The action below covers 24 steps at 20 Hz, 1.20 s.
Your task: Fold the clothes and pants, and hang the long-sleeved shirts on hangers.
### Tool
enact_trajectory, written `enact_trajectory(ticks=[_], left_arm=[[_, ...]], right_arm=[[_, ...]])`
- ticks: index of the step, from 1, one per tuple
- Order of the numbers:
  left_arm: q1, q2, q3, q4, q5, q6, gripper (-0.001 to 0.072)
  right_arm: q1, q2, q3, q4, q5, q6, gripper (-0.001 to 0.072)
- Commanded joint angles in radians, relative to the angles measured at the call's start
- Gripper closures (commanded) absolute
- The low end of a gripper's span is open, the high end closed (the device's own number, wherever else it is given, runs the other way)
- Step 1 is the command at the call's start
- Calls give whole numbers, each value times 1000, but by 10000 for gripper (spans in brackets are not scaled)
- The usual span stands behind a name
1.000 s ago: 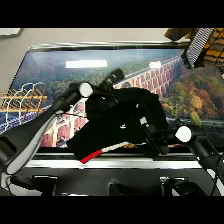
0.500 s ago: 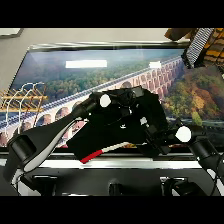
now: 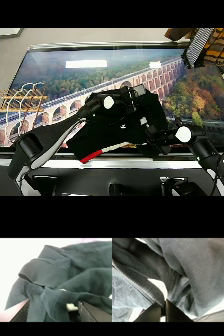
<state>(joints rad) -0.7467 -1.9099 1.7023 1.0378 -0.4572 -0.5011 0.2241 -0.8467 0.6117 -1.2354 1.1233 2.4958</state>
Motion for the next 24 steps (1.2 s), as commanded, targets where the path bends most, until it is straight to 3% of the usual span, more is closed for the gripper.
enact_trajectory(ticks=[1, 2, 3, 4, 5, 7, 11, 14, 19, 22, 24], left_arm=[[-1, -35, 2, -2, 66, -23, -13], [-1, -41, 2, -2, 67, -23, 31], [-1, -43, 2, -2, 67, -23, 185], [-1, -43, 2, -2, 67, -23, 395], [-1, -42, 2, -2, 67, -23, 561], [-1, -39, 2, -3, 66, -23, 672], [17, -10, 68, 2, 64, -167, 672], [52, 29, 186, 30, 55, -190, 672], [144, 90, 333, 32, 20, -444, 673], [193, 136, 336, 32, 20, -525, 672], [226, 172, 336, 32, 21, -533, 672]], right_arm=[[1, 1, 0, 0, 4, -5, 656], [1, 1, 0, -1, 3, -5, 656], [1, 1, 0, -5, 4, -5, 656], [1, 1, 0, -7, 3, -5, 656], [1, 1, 0, -7, 3, -5, 656], [1, 1, 0, -8, 5, -12, 655], [-1, 1, 27, -92, 43, -24, 656], [-55, -11, 174, -142, 55, -80, 656], [-210, -167, 634, -119, 102, -271, 657], [-206, -368, 957, -25, 164, -379, 657], [-206, -492, 1177, -18, 200, -399, 657]])
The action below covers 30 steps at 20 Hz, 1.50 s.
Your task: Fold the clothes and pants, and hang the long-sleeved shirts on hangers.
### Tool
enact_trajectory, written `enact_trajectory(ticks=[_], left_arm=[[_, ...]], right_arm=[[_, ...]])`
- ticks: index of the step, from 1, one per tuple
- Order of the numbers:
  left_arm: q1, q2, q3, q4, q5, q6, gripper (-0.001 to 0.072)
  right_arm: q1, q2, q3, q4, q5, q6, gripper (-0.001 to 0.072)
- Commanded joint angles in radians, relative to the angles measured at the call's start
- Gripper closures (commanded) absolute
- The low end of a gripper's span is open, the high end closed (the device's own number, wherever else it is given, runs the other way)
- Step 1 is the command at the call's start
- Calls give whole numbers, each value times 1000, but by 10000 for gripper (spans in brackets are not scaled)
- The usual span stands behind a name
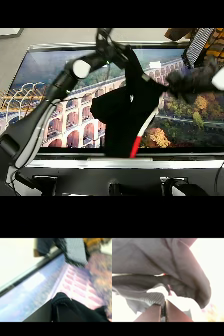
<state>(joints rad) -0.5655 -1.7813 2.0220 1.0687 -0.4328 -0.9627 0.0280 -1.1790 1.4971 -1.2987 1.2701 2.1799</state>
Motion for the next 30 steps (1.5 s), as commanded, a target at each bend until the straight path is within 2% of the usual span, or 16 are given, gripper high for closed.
enact_trajectory(ticks=[1, 3, 6, 9, 11, 13, 17, 18, 20, 22, 24, 26, 30], left_arm=[[63, 62, 16, 1, -4, -71, 672], [105, 100, 16, 1, -3, -72, 672], [171, 164, 16, 1, -4, -155, 673], [223, 237, 16, 1, -4, -169, 673], [246, 288, 16, 1, -5, -169, 673], [259, 341, 16, 2, -6, -168, 672], [271, 441, 16, 2, -113, -172, 673], [272, 460, 16, 5, -167, -199, 672], [272, 488, 16, 15, -292, -324, 673], [272, 495, 16, 45, -421, -470, 673], [272, 488, 4, 66, -514, -571, 673], [270, 486, -39, 66, -525, -623, 673], [268, 453, -52, 66, -507, -636, 673]], right_arm=[[-10, -214, 401, 50, 69, -89, 657], [-10, -308, 607, 75, 90, -91, 657], [-10, -327, 669, 211, -7, -108, 657], [-10, -322, 668, 421, -131, -226, 657], [-10, -296, 668, 480, -213, -304, 657], [-10, -255, 668, 460, -247, -371, 657], [-10, -165, 668, 304, -246, -395, 657], [-10, -146, 668, 257, -247, -404, 658], [-10, -122, 668, 194, -248, -415, 658], [-10, -117, 668, 185, -244, -433, 658], [-10, -117, 665, 185, -258, -457, 658], [-10, -117, 654, 184, -286, -475, 658], [-10, -133, 611, 190, -350, -562, 658]])
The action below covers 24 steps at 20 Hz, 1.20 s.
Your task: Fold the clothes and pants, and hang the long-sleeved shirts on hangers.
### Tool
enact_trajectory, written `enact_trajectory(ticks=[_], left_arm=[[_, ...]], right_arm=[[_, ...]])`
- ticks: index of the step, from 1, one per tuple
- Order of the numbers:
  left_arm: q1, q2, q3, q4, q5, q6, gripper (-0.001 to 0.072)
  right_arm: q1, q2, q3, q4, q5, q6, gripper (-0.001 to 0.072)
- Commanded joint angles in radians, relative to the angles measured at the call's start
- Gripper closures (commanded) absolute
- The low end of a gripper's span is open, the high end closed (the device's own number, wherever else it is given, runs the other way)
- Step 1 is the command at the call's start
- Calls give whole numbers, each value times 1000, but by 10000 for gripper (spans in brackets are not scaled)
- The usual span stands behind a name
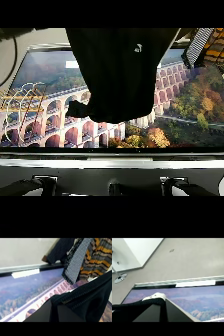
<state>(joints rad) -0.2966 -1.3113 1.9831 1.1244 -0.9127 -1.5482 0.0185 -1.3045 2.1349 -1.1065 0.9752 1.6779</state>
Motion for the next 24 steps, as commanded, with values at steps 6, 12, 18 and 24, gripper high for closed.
enact_trajectory(ticks=[6, 12, 18, 24], left_arm=[[-1, -105, -13, 10, 81, -50, 673], [10, -153, -10, 13, 354, -45, 673], [21, -80, 69, 13, 396, -45, 673], [21, 66, 69, 13, 169, -46, 673]], right_arm=[[61, -155, -35, -21, -156, -207, 658], [130, -209, -35, -243, -501, -171, 658], [130, -42, -34, -275, -649, -190, 657], [130, 137, -34, -225, -419, -198, 657]])
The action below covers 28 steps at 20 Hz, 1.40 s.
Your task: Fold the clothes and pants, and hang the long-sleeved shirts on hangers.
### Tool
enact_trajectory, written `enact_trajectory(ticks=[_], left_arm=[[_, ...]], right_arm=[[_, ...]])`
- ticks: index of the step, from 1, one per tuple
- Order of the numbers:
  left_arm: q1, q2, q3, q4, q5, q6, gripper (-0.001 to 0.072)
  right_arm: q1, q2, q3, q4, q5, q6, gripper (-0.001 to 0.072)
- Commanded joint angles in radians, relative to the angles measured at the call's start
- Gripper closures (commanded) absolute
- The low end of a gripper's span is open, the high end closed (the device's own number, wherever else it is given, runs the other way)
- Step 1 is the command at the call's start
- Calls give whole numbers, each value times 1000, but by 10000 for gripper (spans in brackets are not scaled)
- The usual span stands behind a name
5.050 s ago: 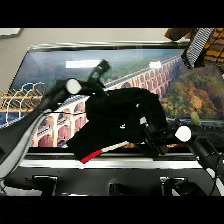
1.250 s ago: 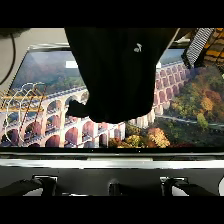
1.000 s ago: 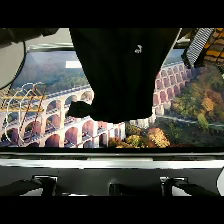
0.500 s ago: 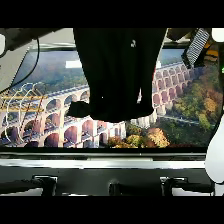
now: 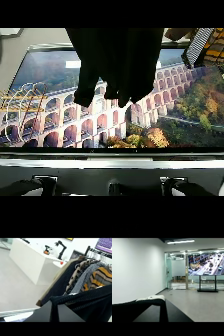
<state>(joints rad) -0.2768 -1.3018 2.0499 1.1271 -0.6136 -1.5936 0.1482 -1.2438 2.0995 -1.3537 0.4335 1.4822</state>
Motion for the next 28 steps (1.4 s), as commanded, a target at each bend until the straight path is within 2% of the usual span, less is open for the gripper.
enact_trajectory(ticks=[1, 4, 8, 11, 15, 17, 20, 24, 26, 28], left_arm=[[1, 69, 3, 10, -200, -3, 673], [1, 81, 1, 10, -451, -63, 673], [1, 81, -53, 11, -708, -142, 673], [-7, 76, -125, 48, -795, -171, 674], [-87, 76, -257, 274, -830, -262, 674], [-139, 76, -352, 286, -814, -306, 674], [-246, 76, -515, 288, -746, -385, 675], [-344, 76, -700, 288, -543, -527, 674], [-357, 75, -771, 288, -460, -593, 674], [-359, 68, -819, 288, -389, -610, 674]], right_arm=[[1, 96, 1, 43, 181, -2, 657], [1, 137, 1, 101, 425, 22, 658], [1, 141, 0, 87, 843, 181, 658], [1, 138, -36, 23, 1083, 268, 658], [1, 142, -138, -86, 1304, 258, 659], [1, 172, -233, -150, 1327, 259, 659], [1, 285, -516, -157, 1266, 352, 659], [1, 424, -917, -78, 1092, 510, 659], [1, 417, -1012, 4, 1003, 525, 659], [1, 372, -1033, 38, 906, 527, 660]])
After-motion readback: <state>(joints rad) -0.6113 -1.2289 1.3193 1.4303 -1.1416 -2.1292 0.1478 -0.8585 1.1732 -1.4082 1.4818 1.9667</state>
